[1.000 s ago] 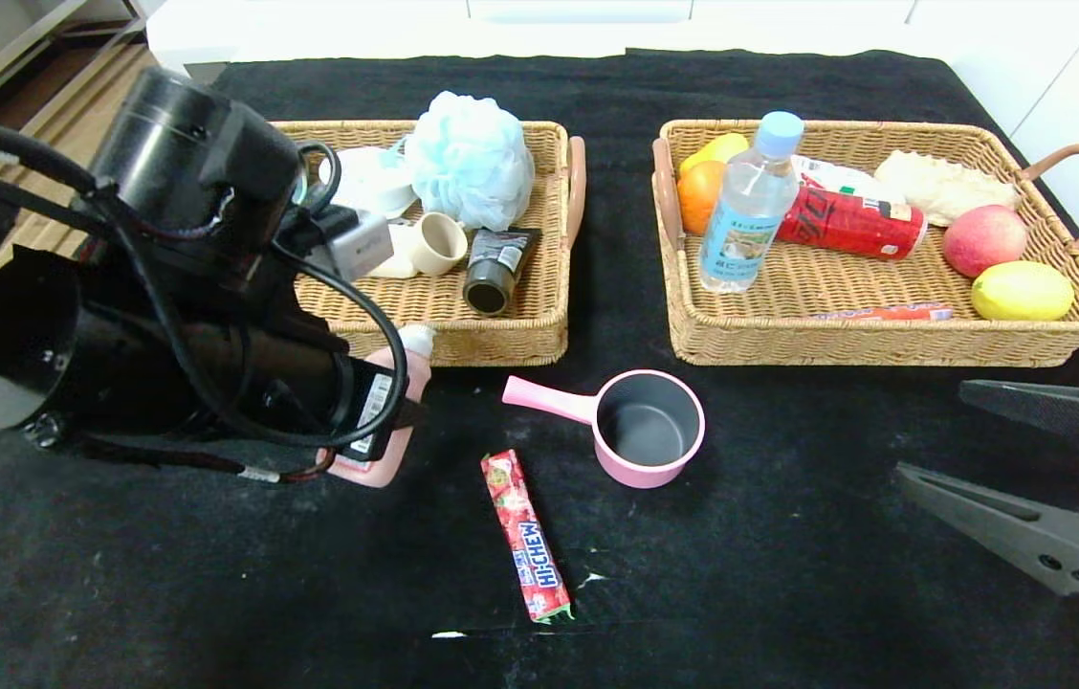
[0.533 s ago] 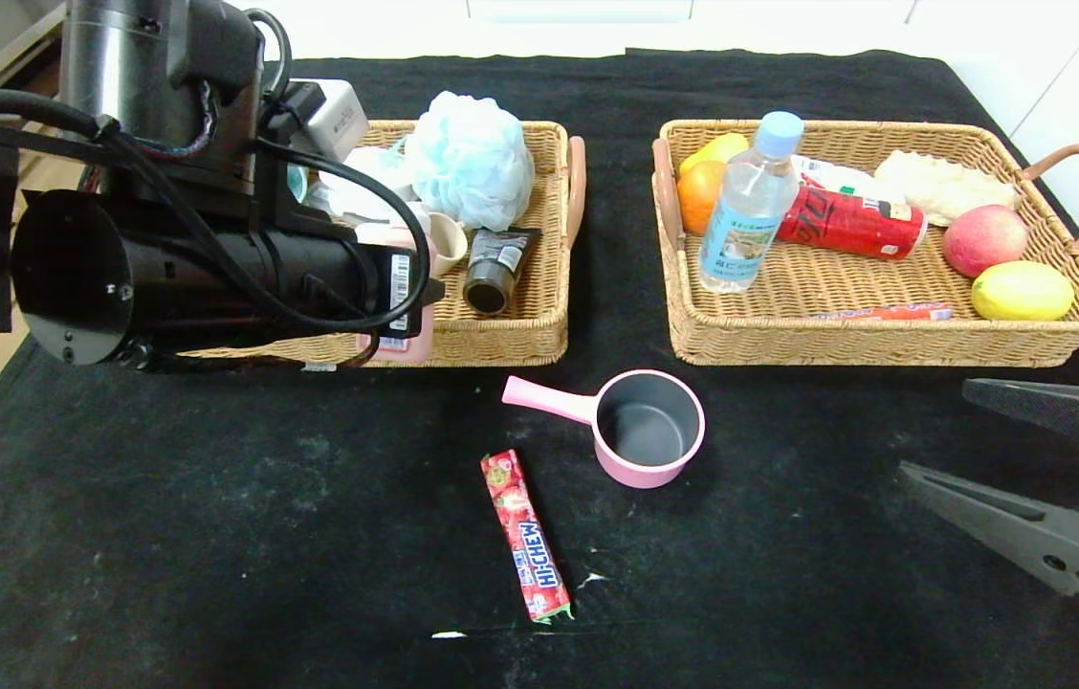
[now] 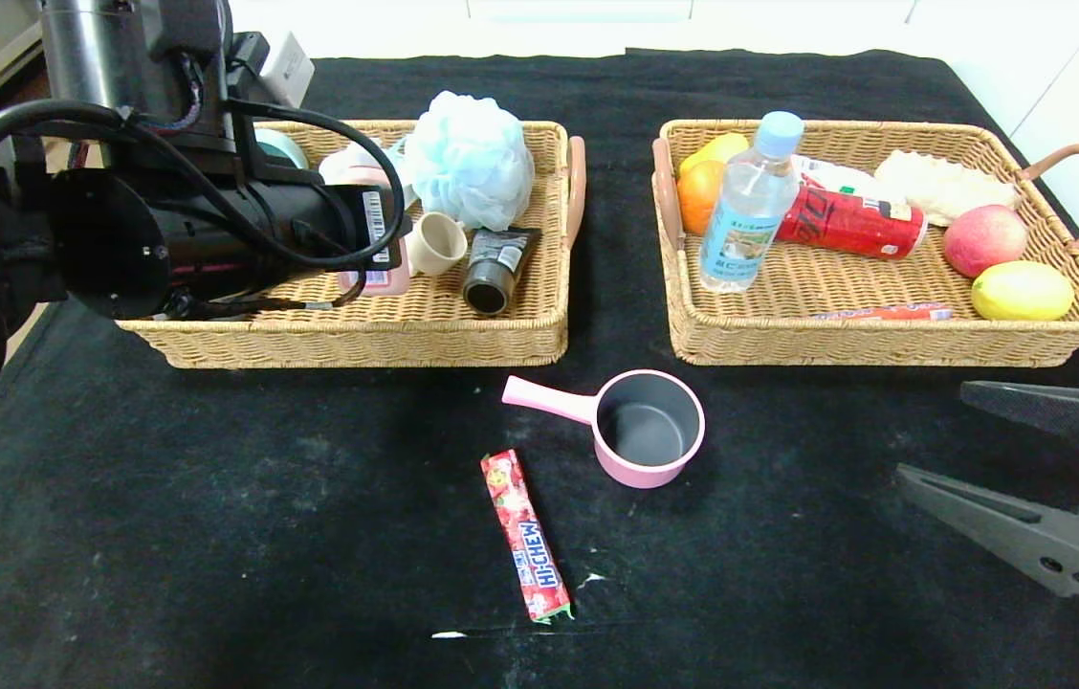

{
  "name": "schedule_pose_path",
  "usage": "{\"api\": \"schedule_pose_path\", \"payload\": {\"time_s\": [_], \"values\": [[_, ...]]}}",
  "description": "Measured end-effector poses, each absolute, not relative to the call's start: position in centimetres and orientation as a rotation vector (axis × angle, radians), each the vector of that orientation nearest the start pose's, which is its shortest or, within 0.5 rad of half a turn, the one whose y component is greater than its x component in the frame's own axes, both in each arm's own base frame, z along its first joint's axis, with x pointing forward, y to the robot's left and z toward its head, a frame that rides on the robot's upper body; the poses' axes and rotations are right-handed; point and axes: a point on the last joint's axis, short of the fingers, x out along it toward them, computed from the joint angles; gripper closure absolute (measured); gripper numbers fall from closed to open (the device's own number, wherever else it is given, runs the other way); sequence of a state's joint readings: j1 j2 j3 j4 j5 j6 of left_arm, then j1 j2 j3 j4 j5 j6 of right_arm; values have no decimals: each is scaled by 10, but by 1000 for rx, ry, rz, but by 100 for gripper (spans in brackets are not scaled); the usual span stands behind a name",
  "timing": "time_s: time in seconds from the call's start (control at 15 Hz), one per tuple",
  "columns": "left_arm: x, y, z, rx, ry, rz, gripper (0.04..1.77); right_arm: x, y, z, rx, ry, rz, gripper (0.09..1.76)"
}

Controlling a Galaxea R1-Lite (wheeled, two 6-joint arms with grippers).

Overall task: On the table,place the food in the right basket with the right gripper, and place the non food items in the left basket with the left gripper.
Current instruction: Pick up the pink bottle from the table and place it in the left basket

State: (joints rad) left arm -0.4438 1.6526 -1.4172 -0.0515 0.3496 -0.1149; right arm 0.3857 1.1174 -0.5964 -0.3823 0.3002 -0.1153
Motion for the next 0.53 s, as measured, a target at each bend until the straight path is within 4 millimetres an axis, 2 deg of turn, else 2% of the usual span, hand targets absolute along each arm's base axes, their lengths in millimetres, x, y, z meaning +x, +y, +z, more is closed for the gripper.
{"api": "schedule_pose_path", "payload": {"time_s": [0.53], "values": [[315,-112,314,-72,118,-13,98,144,66,234,-117,101,692,14]]}}
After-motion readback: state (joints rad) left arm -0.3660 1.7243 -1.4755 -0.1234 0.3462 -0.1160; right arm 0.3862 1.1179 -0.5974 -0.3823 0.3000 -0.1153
